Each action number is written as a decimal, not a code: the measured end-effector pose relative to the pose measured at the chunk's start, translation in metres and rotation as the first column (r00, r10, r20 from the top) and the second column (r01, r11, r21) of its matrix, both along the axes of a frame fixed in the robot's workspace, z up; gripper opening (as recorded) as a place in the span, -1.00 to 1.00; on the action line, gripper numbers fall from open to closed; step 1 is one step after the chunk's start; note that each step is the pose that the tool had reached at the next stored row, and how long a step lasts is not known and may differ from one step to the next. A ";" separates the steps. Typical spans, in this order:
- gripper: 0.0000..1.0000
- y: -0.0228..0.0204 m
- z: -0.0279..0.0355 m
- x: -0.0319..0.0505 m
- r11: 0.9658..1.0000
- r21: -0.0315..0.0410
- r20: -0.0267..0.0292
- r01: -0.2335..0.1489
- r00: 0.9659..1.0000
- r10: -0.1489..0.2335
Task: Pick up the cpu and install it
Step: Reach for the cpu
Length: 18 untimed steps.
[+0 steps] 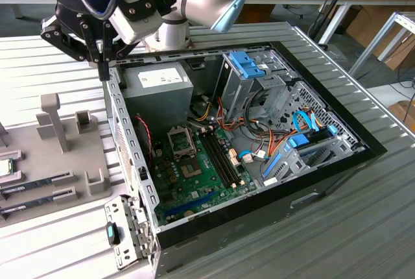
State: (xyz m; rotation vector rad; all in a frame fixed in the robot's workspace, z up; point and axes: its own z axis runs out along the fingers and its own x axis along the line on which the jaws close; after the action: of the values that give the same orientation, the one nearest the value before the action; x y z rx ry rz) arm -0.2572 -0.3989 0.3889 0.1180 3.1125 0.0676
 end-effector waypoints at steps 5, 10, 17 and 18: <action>-0.79 0.0000 -0.0001 -0.0038 1.000 0.000 0.000 0.000 1.000 0.000; -0.79 0.0000 -0.0001 -0.0073 1.000 0.000 0.000 0.000 1.000 0.000; -0.79 0.0000 -0.0002 -0.0103 1.000 0.000 0.000 0.000 1.000 0.000; -0.79 0.0000 -0.0001 -0.0109 1.000 0.000 0.000 0.000 1.000 0.000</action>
State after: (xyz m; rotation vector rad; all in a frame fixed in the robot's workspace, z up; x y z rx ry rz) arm -0.2681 -0.3990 0.3888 0.1180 3.1125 0.0675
